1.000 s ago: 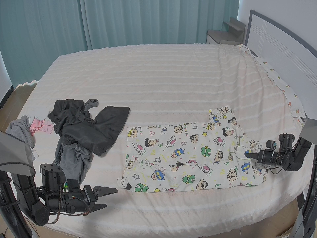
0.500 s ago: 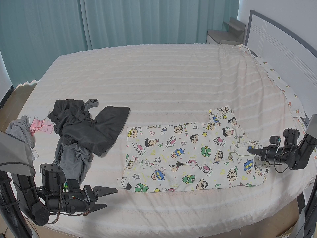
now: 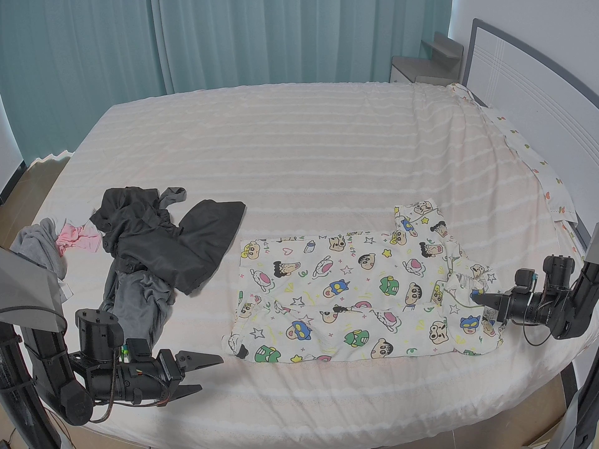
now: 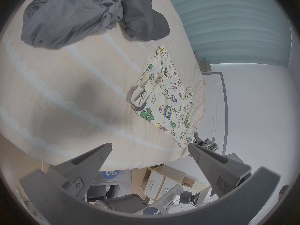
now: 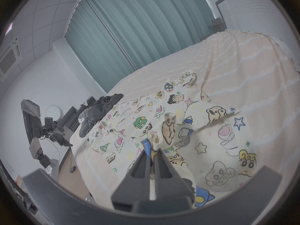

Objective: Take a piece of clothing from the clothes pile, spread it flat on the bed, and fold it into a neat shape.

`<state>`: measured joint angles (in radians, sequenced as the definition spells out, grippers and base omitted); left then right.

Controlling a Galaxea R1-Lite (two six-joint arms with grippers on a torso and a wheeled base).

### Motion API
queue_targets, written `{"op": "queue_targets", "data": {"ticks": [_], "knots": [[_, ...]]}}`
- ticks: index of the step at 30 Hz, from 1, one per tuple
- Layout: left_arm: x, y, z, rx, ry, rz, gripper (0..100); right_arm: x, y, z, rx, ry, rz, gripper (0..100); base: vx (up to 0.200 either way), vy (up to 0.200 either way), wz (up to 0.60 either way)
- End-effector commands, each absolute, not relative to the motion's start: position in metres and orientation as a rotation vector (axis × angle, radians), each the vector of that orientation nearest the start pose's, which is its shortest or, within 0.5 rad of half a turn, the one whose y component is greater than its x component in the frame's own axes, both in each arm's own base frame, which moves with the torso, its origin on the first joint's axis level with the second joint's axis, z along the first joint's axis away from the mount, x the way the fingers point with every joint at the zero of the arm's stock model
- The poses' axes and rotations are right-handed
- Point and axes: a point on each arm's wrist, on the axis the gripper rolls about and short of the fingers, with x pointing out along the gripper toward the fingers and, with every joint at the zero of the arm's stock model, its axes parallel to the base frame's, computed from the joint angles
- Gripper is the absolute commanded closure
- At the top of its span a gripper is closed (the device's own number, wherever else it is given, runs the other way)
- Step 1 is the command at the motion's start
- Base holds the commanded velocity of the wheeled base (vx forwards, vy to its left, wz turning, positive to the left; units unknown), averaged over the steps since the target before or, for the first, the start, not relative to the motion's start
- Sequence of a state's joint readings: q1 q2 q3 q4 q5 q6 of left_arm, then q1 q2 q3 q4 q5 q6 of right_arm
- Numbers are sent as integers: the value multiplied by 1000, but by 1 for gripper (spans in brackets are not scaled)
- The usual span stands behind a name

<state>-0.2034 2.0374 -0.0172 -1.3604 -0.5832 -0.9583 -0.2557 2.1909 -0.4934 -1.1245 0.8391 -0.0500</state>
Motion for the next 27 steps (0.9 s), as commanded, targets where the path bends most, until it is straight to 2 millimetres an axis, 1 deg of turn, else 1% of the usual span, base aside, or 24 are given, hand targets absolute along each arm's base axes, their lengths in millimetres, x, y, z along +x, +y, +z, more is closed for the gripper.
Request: {"op": "queue_targets", "data": {"ticks": [1,5,9,13,15,20,21,23,25,27], "knots": [[196,-53,16,-1001,994,-376,0,299,-59,6,258,496,578,100,0,0,0],[196,-53,16,-1001,994,-376,0,300,-57,9,249,480,581,100,0,0,0],[196,-53,16,-1000,995,-377,0,308,-56,30,217,397,579,100,0,0,0],[195,-54,16,-1000,996,-379,0,318,-57,41,233,370,508,100,0,0,0],[195,-54,16,-998,997,-375,0,319,-57,41,232,368,497,100,0,0,0],[199,-61,9,-941,996,-359,0,320,-58,41,225,369,457,100,0,0,0],[206,-70,4,-903,959,-316,0,319,-57,41,224,372,444,100,0,0,0],[212,-81,-1,-849,883,-226,0,317,-57,40,226,377,443,100,0,0,0],[211,-92,-1,-812,838,-194,0,316,-57,43,224,370,444,100,0,0,0],[208,-99,1,-833,825,-198,0,316,-56,44,222,367,442,100,0,0,0]]}}
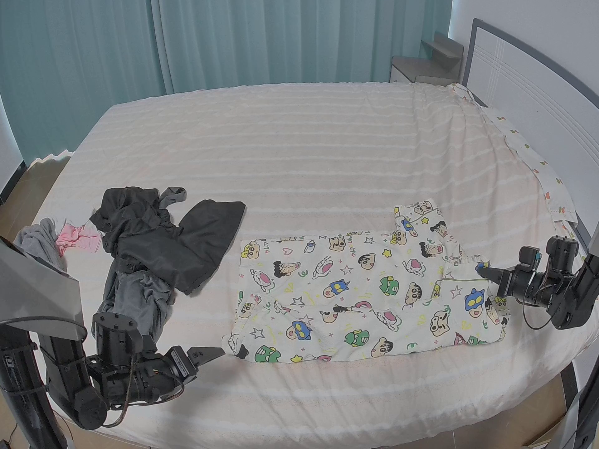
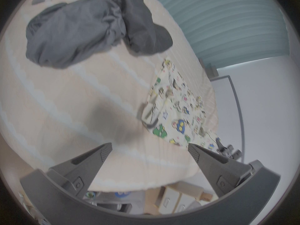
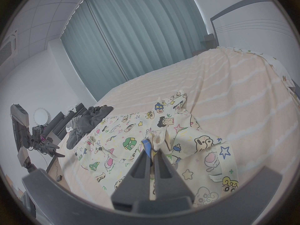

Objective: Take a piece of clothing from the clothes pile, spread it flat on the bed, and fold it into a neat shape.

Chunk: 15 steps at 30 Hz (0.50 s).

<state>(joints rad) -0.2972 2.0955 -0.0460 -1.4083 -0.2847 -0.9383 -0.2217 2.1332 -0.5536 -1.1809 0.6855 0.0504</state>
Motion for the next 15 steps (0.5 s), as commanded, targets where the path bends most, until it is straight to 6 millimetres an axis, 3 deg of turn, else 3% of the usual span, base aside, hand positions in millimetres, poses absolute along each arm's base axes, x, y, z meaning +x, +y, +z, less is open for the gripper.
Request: {"op": "queue_targets", "data": {"ticks": [1,11,15], "knots": [[207,-101,3,-848,829,-202,0,315,-56,44,223,370,442,100,0,0,0],[208,-104,11,-898,802,-221,0,311,-55,41,232,388,439,100,0,0,0],[207,-104,11,-900,799,-225,0,310,-55,40,234,393,439,100,200,0,0]]}}
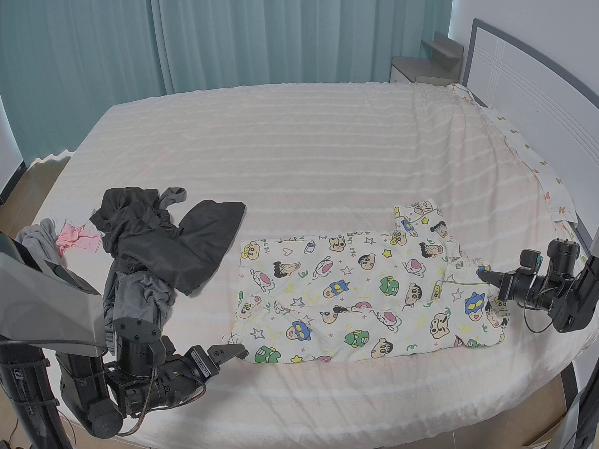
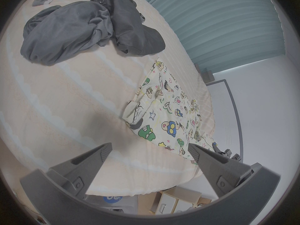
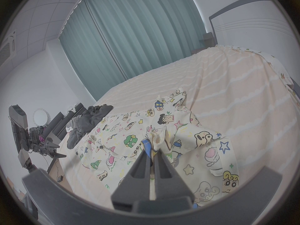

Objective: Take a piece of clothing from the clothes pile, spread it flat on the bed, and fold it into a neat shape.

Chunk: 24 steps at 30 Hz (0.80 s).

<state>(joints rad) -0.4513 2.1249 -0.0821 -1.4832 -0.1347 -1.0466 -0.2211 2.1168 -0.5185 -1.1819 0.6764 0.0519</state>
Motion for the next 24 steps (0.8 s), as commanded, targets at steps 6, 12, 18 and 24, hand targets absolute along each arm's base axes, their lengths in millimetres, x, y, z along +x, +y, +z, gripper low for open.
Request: {"op": "queue_targets", "data": {"ticks": [6,12,18,24], "knots": [[208,-105,11,-897,795,-219,0,310,-55,40,232,392,441,100,167,0,0],[206,-104,11,-898,798,-214,0,310,-55,40,232,392,443,100,0,0,0],[204,-107,9,-913,816,-213,0,310,-55,39,234,396,442,100,0,-33,0],[204,-108,9,-911,815,-214,0,309,-55,38,236,399,442,100,0,-200,0]]}}
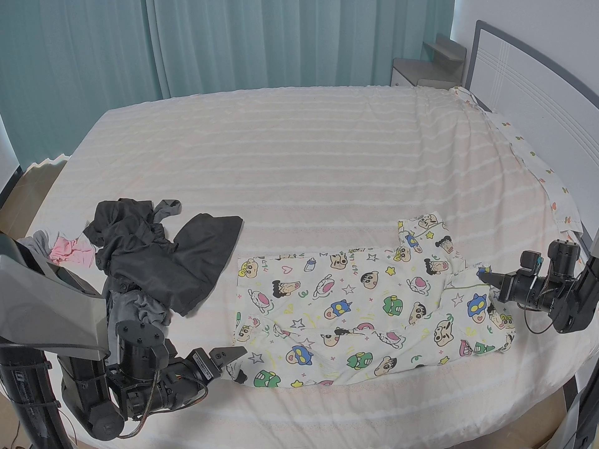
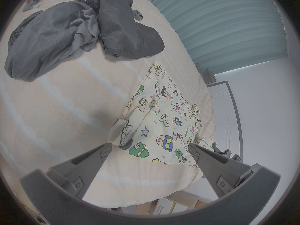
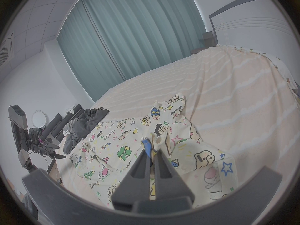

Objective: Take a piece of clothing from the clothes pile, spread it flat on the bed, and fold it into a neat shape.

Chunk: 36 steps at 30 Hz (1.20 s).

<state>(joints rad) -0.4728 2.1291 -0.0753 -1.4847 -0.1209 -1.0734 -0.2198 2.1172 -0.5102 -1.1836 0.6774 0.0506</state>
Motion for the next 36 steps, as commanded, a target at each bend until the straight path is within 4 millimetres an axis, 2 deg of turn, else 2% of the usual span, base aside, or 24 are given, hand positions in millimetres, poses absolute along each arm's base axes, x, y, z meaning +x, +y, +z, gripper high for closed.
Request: {"op": "queue_targets", "data": {"ticks": [1,11,16,19,23,24,26,28,31,36], "knots": [[204,-108,9,-910,819,-217,0,308,-54,37,236,403,442,100,0,-200,0],[200,-114,10,-891,828,-243,0,305,-54,33,243,422,443,100,0,-200,0],[204,-116,12,-866,792,-249,0,302,-49,29,249,442,456,100,0,0,0],[208,-116,10,-746,762,-290,0,301,-36,20,249,474,492,100,0,0,0],[218,-118,12,-738,736,-295,0,299,-23,14,239,480,534,100,0,0,0],[228,-119,12,-737,734,-279,0,299,-15,12,224,458,558,100,0,0,0],[233,-117,12,-738,742,-259,0,298,-12,10,220,451,565,100,0,0,0],[257,-109,21,-750,751,-182,0,298,-9,5,207,455,541,100,0,0,0],[269,-105,26,-750,780,-133,0,297,-8,3,207,457,535,100,0,0,0],[291,-90,50,-616,803,-110,0,293,-9,4,212,454,526,100,0,0,0]]}}
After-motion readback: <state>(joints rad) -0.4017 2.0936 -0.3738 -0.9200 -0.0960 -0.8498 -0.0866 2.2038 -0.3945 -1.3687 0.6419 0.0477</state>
